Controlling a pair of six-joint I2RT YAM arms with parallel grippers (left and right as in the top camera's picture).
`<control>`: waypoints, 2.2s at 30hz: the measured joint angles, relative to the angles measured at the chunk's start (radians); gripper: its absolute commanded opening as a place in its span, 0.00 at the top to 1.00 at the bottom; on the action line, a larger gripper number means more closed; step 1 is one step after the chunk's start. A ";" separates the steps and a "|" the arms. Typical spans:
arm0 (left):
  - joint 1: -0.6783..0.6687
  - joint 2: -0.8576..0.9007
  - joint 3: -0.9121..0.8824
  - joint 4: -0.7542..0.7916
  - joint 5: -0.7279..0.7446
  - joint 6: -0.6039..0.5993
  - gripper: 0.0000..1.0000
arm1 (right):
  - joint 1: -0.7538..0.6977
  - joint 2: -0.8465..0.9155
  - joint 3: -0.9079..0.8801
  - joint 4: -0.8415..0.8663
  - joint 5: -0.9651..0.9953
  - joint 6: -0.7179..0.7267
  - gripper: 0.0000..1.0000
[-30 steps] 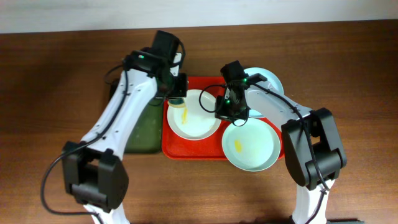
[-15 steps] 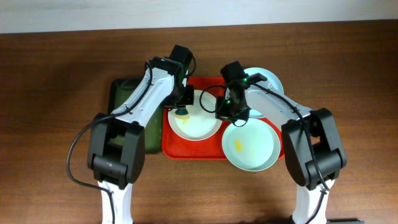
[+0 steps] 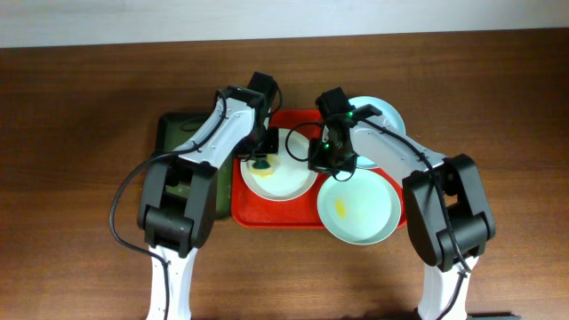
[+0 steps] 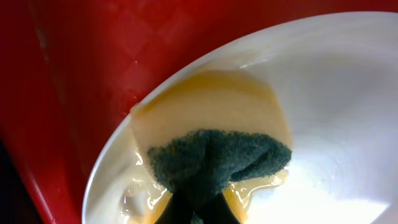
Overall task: Clean dirty plates on tray and stack at the side
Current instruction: 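Scrub the white plate with the sponge held in the left gripper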
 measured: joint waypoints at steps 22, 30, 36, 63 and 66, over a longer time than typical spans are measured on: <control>0.026 -0.135 -0.015 -0.094 0.131 0.102 1.00 | 0.000 0.000 0.000 -0.014 0.000 -0.010 0.96; -0.043 -0.135 -0.207 0.101 -0.030 -0.055 1.00 | 0.000 0.000 0.000 -0.021 0.000 -0.012 0.96; -0.041 -0.176 -0.294 0.204 -0.014 -0.078 1.00 | 0.000 0.000 0.000 -0.021 0.000 -0.012 0.96; -0.017 -0.187 -0.312 0.248 -0.030 -0.067 1.00 | -0.002 0.000 0.000 -0.023 0.002 -0.013 0.96; -0.016 -0.183 -0.310 0.248 -0.009 -0.091 1.00 | -0.002 0.000 0.000 -0.021 0.002 -0.012 0.96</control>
